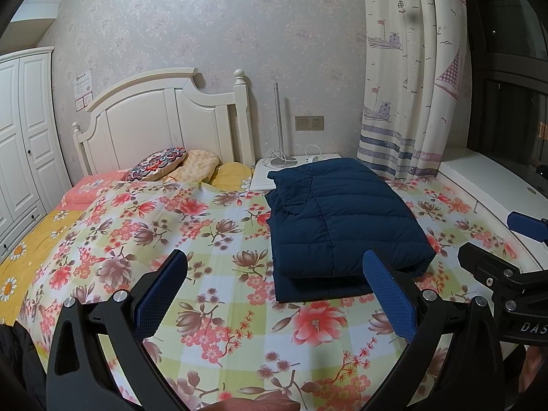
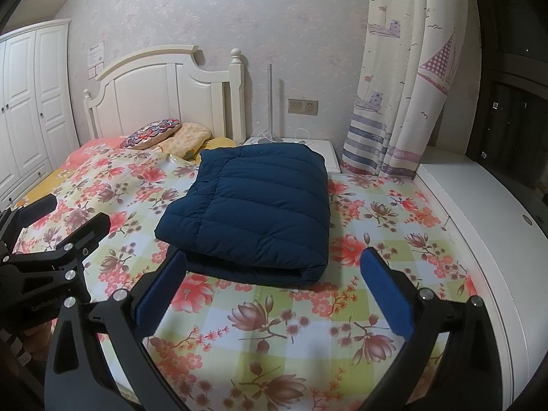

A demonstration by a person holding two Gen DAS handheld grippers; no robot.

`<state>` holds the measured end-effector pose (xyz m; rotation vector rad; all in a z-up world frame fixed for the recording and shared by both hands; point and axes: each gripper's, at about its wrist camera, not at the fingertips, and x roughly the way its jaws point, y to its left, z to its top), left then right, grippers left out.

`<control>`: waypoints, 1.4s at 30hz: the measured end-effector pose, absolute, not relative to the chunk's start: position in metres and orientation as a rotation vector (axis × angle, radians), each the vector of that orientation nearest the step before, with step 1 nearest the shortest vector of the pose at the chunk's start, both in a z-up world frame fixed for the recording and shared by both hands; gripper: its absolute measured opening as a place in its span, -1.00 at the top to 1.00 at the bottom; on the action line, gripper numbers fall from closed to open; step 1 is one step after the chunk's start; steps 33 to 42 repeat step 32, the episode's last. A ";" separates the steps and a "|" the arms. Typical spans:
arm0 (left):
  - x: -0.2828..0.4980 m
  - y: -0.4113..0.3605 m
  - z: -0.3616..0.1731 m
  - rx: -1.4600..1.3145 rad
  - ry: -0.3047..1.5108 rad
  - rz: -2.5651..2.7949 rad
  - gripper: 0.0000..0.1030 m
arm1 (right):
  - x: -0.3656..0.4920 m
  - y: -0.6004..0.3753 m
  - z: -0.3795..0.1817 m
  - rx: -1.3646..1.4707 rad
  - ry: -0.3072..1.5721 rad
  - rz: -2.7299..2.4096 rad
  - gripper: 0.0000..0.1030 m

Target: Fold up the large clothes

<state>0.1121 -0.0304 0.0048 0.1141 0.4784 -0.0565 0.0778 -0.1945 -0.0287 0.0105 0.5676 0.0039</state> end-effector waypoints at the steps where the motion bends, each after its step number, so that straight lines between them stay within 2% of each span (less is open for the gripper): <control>1: 0.112 -0.030 0.005 0.115 0.478 -0.056 -0.91 | 0.078 -0.194 -0.029 0.010 0.568 0.004 -0.95; 22: 0.115 -0.030 -0.003 0.117 0.495 -0.066 -0.91 | 0.081 -0.187 -0.040 0.006 0.594 0.016 -0.95; 25: 0.127 -0.030 -0.015 0.120 0.520 -0.070 -0.91 | 0.091 -0.190 -0.052 0.012 0.624 0.025 -0.95; 29: 0.170 -0.015 -0.037 0.113 0.649 -0.103 -0.91 | 0.111 -0.221 -0.061 0.046 0.633 0.022 -0.95; 32: 0.230 0.062 -0.050 -0.018 0.753 -0.014 -0.91 | 0.134 -0.295 -0.056 0.075 0.657 -0.127 -0.95; 42: 0.230 0.062 -0.050 -0.018 0.753 -0.014 -0.91 | 0.134 -0.295 -0.056 0.075 0.657 -0.127 -0.95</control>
